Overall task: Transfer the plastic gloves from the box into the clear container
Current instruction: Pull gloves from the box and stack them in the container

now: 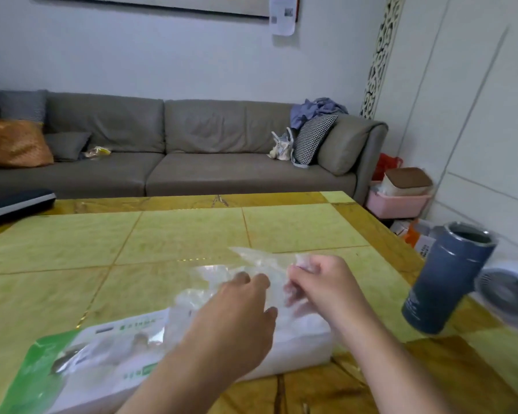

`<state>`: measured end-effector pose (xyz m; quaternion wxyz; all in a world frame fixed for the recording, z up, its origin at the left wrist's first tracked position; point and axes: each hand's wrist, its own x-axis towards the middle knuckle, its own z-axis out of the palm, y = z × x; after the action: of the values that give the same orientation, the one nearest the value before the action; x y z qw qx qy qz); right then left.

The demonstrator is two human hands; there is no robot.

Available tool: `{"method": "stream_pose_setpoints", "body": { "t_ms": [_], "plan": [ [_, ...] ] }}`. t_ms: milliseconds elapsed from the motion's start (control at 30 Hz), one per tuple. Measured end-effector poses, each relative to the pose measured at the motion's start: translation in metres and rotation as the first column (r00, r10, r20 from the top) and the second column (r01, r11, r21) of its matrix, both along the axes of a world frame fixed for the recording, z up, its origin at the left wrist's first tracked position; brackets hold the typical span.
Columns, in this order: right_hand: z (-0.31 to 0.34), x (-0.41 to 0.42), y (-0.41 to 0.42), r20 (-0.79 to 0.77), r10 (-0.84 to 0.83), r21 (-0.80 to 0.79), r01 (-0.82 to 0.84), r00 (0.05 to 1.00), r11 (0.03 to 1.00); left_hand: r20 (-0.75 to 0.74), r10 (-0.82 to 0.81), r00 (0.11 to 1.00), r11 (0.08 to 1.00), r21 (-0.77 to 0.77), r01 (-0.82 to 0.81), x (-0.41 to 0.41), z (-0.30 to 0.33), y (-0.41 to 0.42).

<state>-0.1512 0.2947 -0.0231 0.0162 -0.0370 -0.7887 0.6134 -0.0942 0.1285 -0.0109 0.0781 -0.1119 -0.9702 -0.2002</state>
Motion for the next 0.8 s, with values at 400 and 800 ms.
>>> {"method": "stream_pose_setpoints", "body": {
  "t_ms": [400,800],
  "plan": [
    [-0.015,-0.021,0.024,-0.015,0.140,0.744,-0.082,0.990,0.663,0.084,0.048,0.995,0.988,-0.152,-0.034,-0.029,-0.006,0.016],
    [0.001,0.002,0.015,-0.139,0.123,0.864,0.060,0.983,0.499,0.421,0.169,0.891,0.965,-0.253,-0.063,-0.047,-0.030,0.021]
  ]
}}
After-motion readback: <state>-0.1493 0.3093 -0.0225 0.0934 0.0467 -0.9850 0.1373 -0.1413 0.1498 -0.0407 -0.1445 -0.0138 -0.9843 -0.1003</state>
